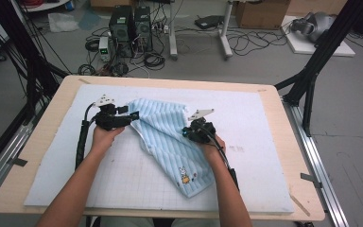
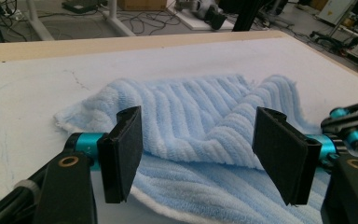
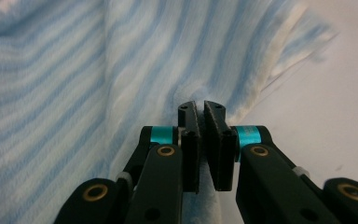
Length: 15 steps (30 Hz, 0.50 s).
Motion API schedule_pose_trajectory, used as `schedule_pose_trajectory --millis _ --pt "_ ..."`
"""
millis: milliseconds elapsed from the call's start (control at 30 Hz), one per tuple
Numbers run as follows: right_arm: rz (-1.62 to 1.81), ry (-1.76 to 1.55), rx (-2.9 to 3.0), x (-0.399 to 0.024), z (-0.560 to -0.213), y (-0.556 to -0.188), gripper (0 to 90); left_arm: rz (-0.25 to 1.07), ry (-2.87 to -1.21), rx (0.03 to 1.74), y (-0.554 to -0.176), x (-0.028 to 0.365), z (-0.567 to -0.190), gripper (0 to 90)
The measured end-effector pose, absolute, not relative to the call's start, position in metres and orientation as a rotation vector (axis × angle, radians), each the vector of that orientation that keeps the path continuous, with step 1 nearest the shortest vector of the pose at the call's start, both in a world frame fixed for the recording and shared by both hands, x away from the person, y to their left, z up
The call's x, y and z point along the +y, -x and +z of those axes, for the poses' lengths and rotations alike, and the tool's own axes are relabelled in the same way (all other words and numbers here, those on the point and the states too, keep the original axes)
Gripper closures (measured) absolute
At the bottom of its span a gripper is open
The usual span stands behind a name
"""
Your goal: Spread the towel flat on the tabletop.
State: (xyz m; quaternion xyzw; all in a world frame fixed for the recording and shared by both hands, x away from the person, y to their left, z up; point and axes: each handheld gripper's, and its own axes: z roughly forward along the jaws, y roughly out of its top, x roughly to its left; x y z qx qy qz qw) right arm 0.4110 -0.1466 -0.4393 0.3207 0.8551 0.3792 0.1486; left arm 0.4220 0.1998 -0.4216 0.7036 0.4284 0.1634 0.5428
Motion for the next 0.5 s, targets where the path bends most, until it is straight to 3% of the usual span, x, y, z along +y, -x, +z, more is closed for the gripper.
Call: schedule_pose_trajectory --millis 500 --pt "0.919 -1.161 2.096 -0.180 -0.423 -0.441 86.0 0.353 -1.715 0.995 -0.417 0.192 -0.431 35.7"
